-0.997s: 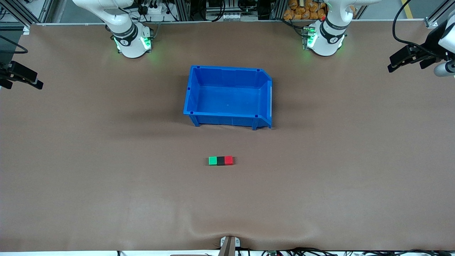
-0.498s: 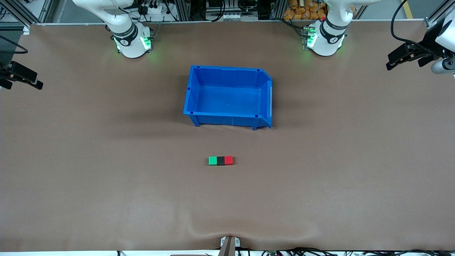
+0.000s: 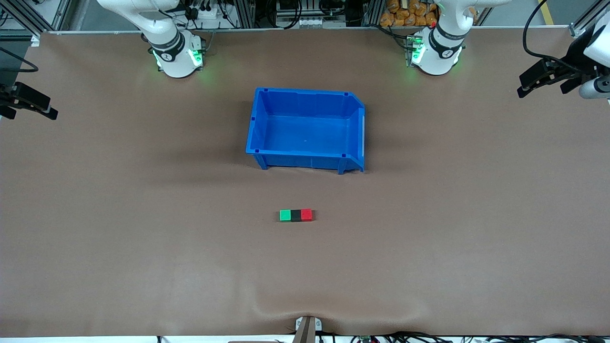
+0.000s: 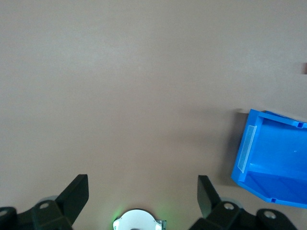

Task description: Attach green and red cubes to black cube

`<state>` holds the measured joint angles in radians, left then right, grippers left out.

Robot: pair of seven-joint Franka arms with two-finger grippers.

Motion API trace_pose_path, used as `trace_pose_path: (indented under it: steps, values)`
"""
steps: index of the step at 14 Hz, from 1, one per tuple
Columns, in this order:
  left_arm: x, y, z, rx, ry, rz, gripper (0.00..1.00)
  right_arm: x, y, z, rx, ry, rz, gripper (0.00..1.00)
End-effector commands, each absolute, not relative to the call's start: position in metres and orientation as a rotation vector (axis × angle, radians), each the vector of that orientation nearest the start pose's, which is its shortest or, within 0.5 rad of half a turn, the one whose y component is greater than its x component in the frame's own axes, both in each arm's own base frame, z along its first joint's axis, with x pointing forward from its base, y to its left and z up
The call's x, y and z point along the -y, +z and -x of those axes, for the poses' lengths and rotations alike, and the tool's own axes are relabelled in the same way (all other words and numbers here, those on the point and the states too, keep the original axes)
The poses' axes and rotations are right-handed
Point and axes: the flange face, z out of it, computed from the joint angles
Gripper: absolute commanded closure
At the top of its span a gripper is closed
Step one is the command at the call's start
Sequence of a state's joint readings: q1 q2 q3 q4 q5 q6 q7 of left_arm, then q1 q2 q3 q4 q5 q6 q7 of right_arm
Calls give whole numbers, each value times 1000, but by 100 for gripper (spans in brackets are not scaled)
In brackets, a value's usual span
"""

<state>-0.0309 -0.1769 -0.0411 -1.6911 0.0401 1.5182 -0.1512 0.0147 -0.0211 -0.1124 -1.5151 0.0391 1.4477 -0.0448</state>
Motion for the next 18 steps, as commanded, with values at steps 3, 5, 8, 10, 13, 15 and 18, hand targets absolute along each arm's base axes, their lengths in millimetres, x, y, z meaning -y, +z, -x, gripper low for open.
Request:
trace_pose_path:
  steps: [3, 5, 8, 10, 13, 15, 18]
  values:
    - [34, 656, -492, 94, -58, 3072, 0, 48, 655, -530, -98, 71, 3107, 0]
    - [34, 657, -492, 94, -61, 3072, 0, 50, 655, -530, -100, 71, 3107, 0]
    - [33, 651, -496, 86, -53, 3072, 0, 52, 656, -530, -105, 64, 3107, 0]
    - [34, 650, -497, 86, -49, 3072, 0, 52, 655, -530, -103, 69, 3107, 0]
    - [42, 649, -499, 67, -47, 3071, 0, 52, 656, -530, -100, 66, 3107, 0]
    - [41, 655, -502, 77, -63, 3074, 0, 53, 656, -530, -100, 64, 3108, 0]
    - [36, 660, -510, 87, -72, 3075, 0, 57, 657, -530, -112, 59, 3107, 0]
